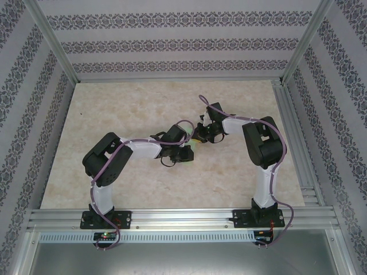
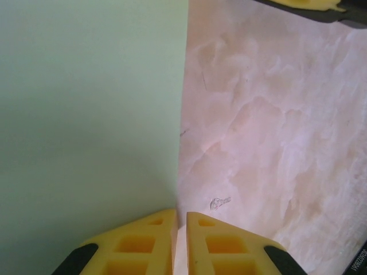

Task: Fold a paper plane with a square sheet of paper (pick it up from the middle)
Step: First fold in half a square sheet of paper at the center of the table.

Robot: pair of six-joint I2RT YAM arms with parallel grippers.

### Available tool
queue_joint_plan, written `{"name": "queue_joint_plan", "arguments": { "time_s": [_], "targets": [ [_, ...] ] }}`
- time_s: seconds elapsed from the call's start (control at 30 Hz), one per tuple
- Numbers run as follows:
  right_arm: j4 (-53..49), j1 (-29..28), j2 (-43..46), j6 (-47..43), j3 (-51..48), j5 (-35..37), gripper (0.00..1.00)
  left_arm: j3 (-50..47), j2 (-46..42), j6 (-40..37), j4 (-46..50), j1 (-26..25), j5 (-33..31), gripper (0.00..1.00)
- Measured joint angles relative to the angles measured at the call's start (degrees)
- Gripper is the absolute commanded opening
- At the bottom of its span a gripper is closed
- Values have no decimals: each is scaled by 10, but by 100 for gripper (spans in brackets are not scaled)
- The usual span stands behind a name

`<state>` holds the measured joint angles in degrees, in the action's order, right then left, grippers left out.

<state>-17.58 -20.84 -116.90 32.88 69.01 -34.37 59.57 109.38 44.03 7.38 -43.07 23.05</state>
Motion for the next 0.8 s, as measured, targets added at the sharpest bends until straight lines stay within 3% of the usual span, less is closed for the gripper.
{"name": "queue_joint_plan", "arguments": {
  "time_s": [0.6,0.8],
  "targets": [
    [0,0,0,-2,0,0,12,-20,-23,0,17,-27,-21,13],
    [0,0,0,-2,0,0,14,-30,-49,0,65,-35,-8,15]
  ]
}}
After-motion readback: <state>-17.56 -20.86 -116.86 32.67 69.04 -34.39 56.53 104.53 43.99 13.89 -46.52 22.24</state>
